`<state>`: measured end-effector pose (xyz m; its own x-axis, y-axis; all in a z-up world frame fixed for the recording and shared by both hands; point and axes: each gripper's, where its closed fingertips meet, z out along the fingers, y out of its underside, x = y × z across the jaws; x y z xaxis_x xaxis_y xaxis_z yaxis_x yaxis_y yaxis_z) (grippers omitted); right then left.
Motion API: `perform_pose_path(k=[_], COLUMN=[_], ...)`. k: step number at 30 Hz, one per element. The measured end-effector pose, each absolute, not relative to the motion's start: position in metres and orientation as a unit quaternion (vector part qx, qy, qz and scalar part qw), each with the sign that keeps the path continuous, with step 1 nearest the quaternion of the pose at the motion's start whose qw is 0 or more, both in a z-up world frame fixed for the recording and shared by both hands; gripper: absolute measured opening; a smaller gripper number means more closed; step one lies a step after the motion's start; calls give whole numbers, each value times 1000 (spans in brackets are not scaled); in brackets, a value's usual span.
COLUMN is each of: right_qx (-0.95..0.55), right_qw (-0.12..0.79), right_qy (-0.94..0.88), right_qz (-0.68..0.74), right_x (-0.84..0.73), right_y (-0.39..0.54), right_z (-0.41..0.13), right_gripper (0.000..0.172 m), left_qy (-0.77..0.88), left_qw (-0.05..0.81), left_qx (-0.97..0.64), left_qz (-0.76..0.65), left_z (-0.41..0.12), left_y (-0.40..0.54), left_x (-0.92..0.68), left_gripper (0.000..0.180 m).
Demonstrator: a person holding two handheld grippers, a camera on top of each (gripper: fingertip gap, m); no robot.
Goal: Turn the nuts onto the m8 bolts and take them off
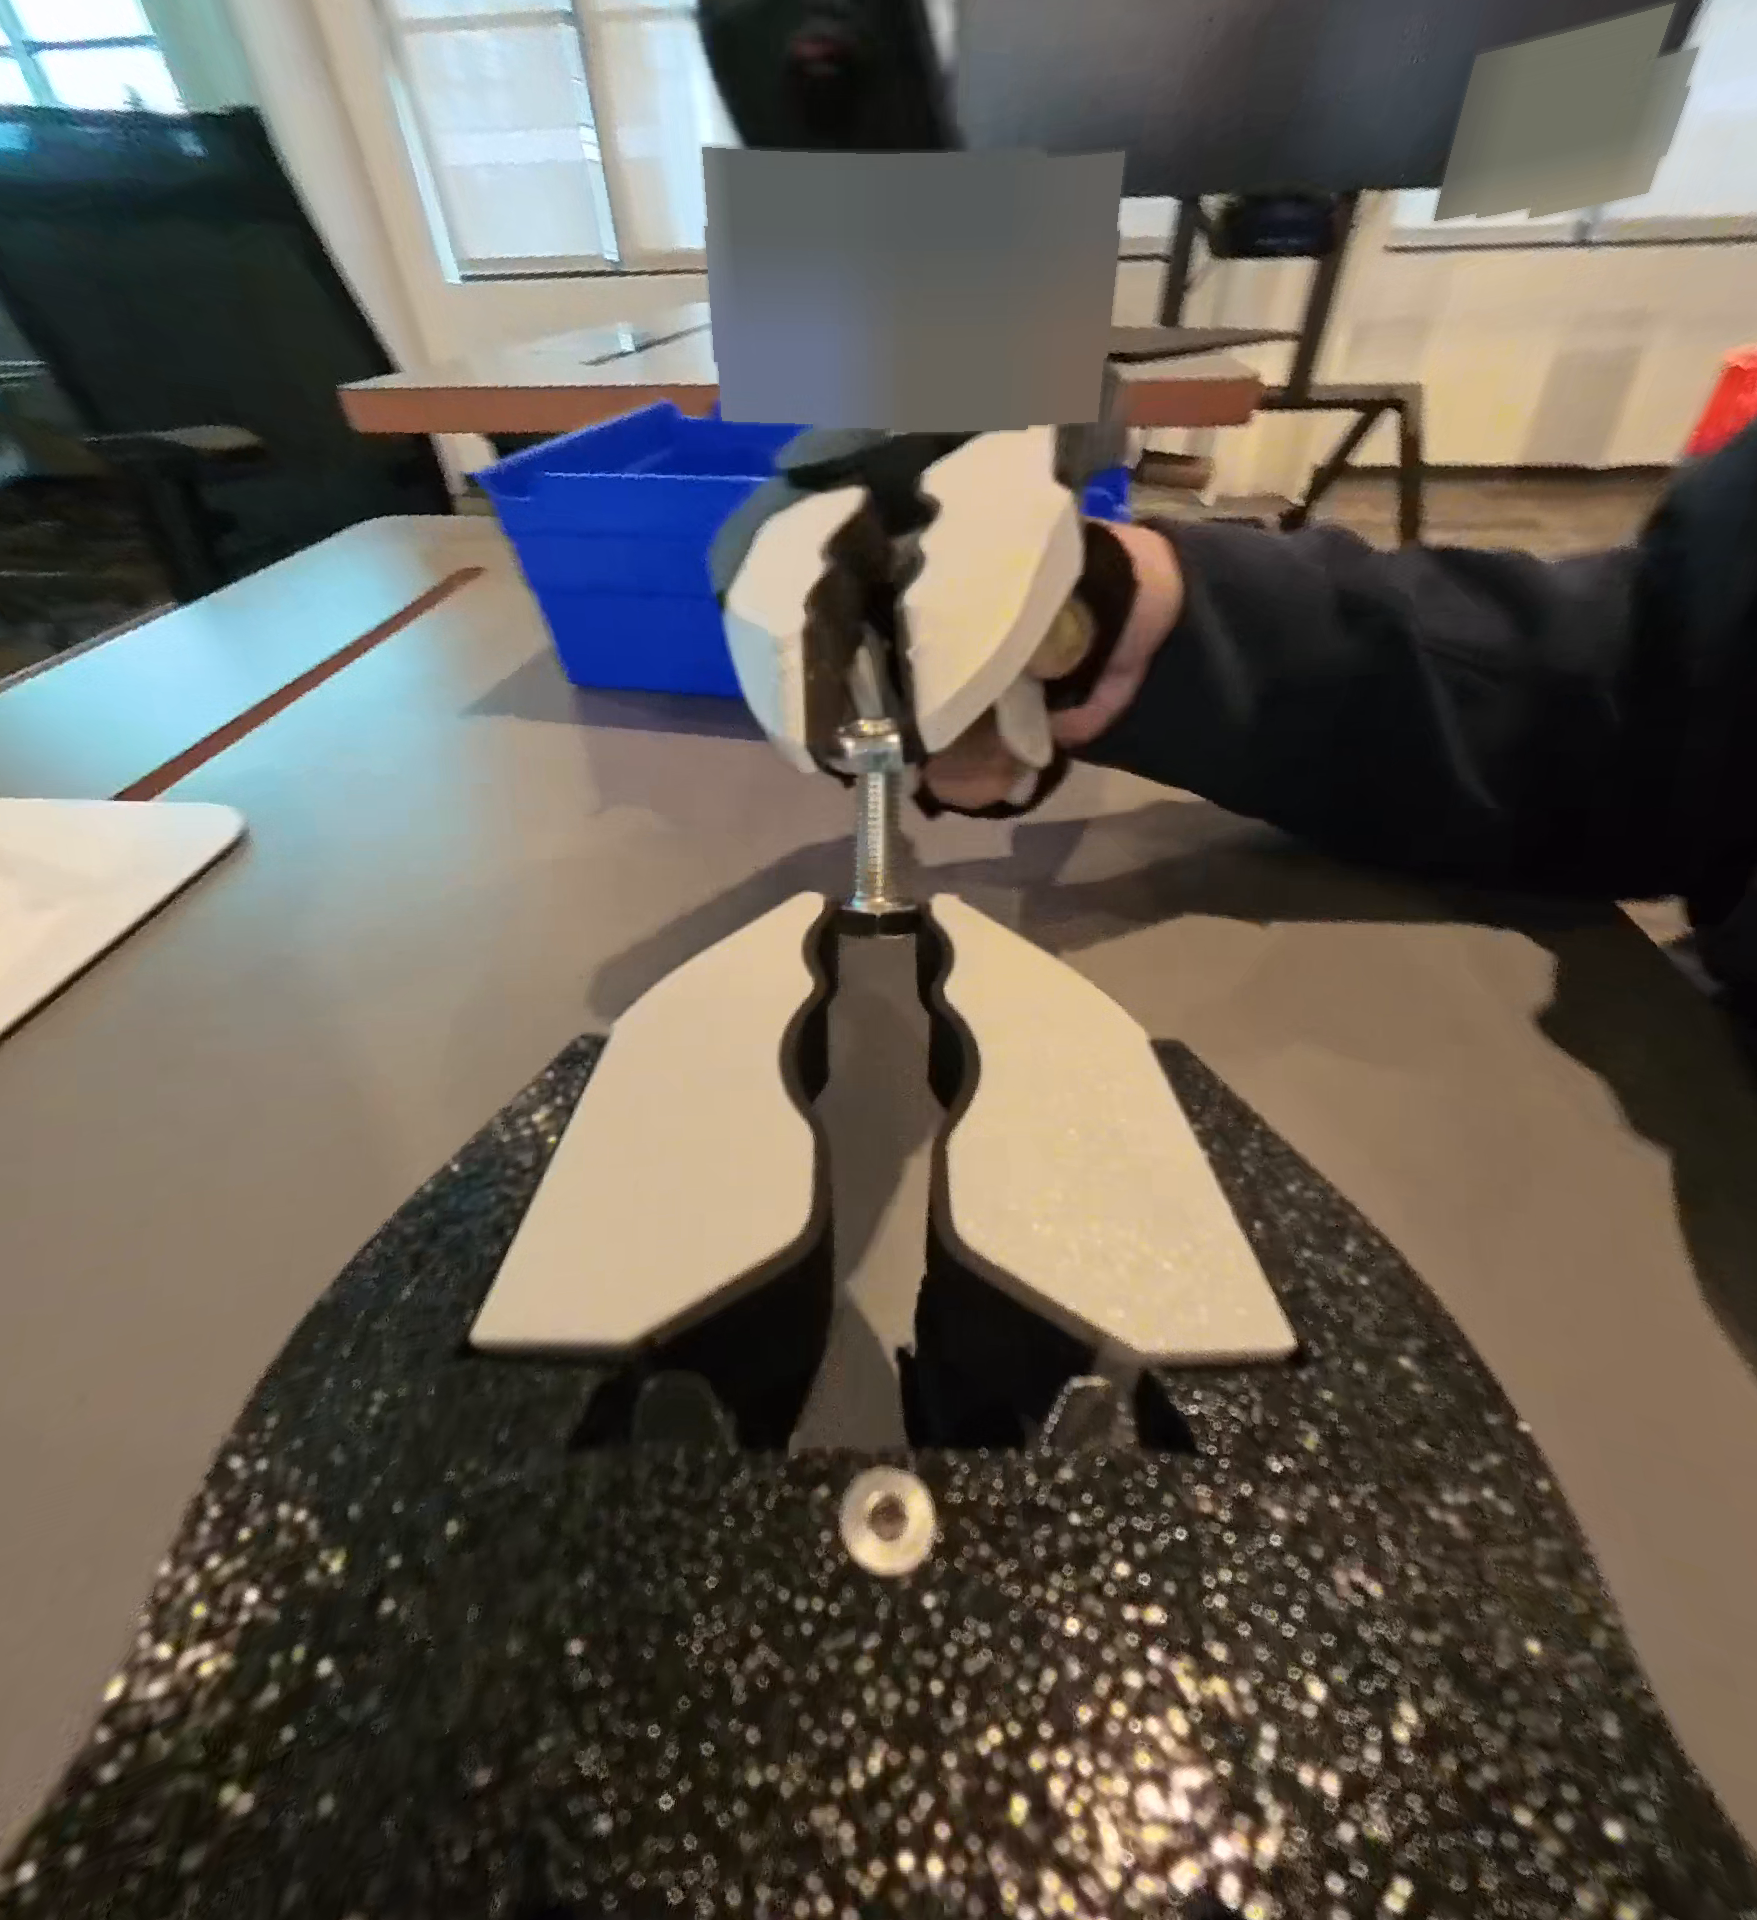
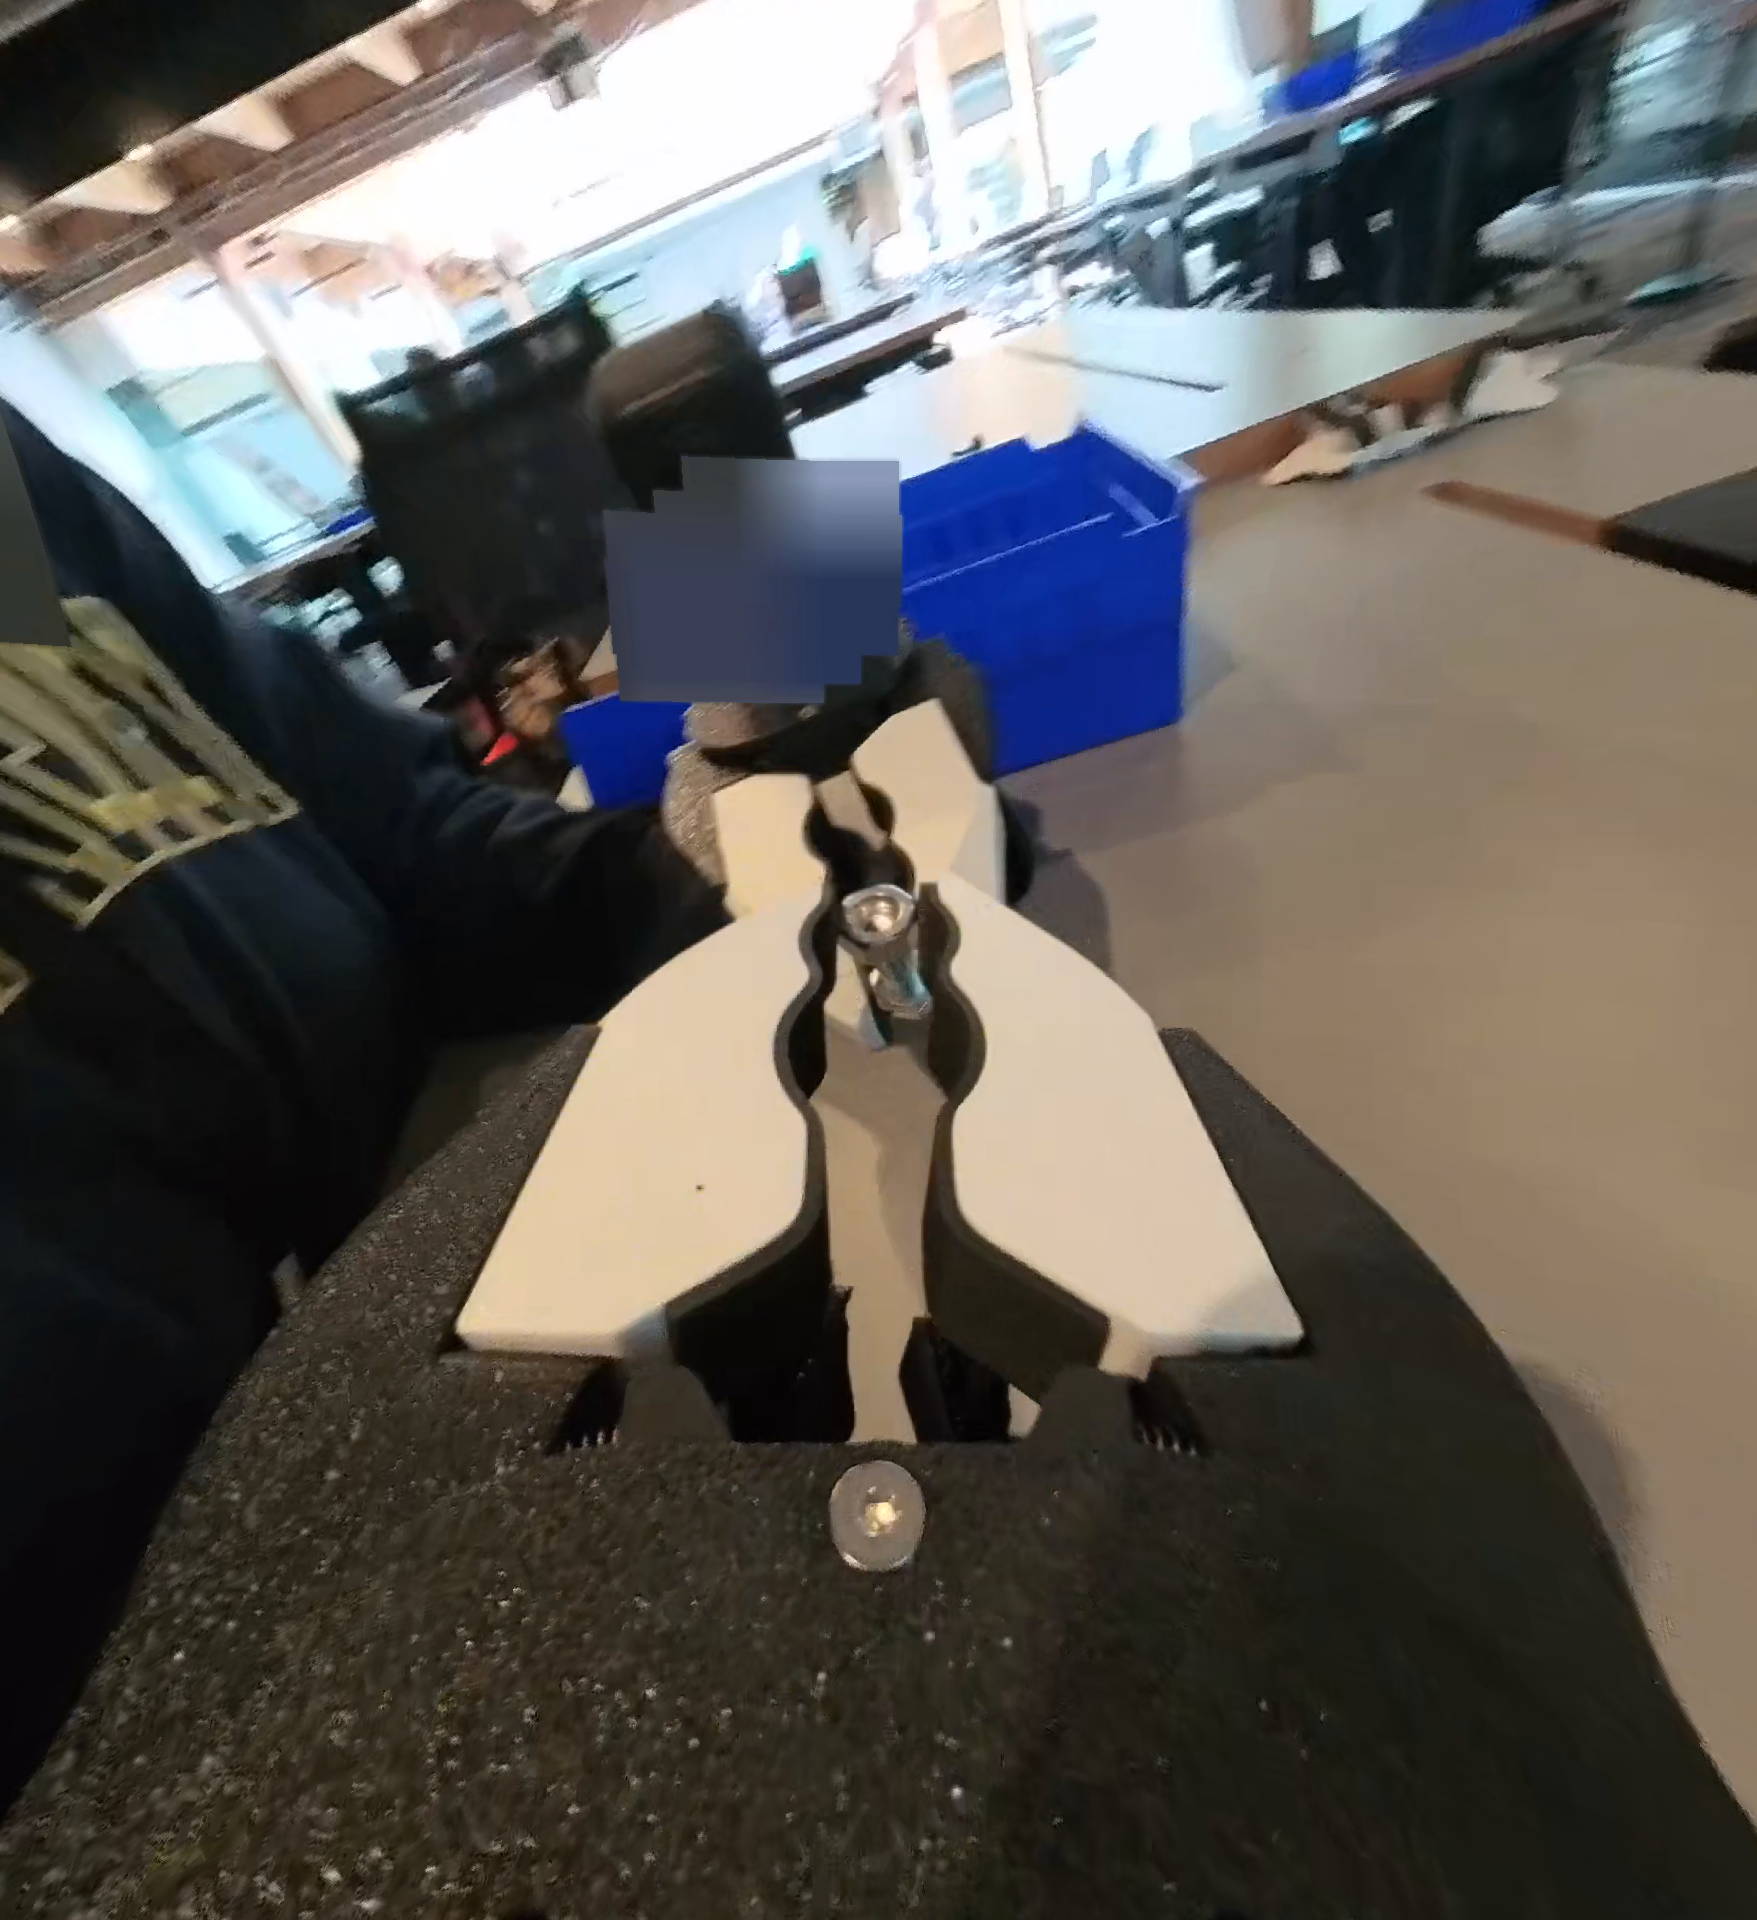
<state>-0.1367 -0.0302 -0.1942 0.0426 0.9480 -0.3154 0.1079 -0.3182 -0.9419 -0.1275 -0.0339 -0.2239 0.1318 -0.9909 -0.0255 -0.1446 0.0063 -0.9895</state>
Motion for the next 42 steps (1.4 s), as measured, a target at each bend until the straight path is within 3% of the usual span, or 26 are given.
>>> perform_pose_path(k=[10, 24, 34, 42], right_qx=[-623, -552, -425, -450], right_qw=[521, 538, 480, 519], right_qy=[-286, -361, -370, -340], right_qz=[508, 525, 673, 642], right_x=[-144, -139, -138, -139], right_y=[-10, -26, -62, -48], right_z=[-184, -177, -156, -157], right_gripper=[15, 15, 14, 15], left_qy=[427, 448, 464, 444], left_qw=[541, 530, 471, 504], left_qx=[-592, -550, -451, -478], left_qz=[-418, -465, -600, -566], left_z=[-215, -210, -189, -190], left_y=[-16, -28, -64, -52], left_x=[-132, -126, -124, -124], left_gripper=[13, 13, 13, 13])
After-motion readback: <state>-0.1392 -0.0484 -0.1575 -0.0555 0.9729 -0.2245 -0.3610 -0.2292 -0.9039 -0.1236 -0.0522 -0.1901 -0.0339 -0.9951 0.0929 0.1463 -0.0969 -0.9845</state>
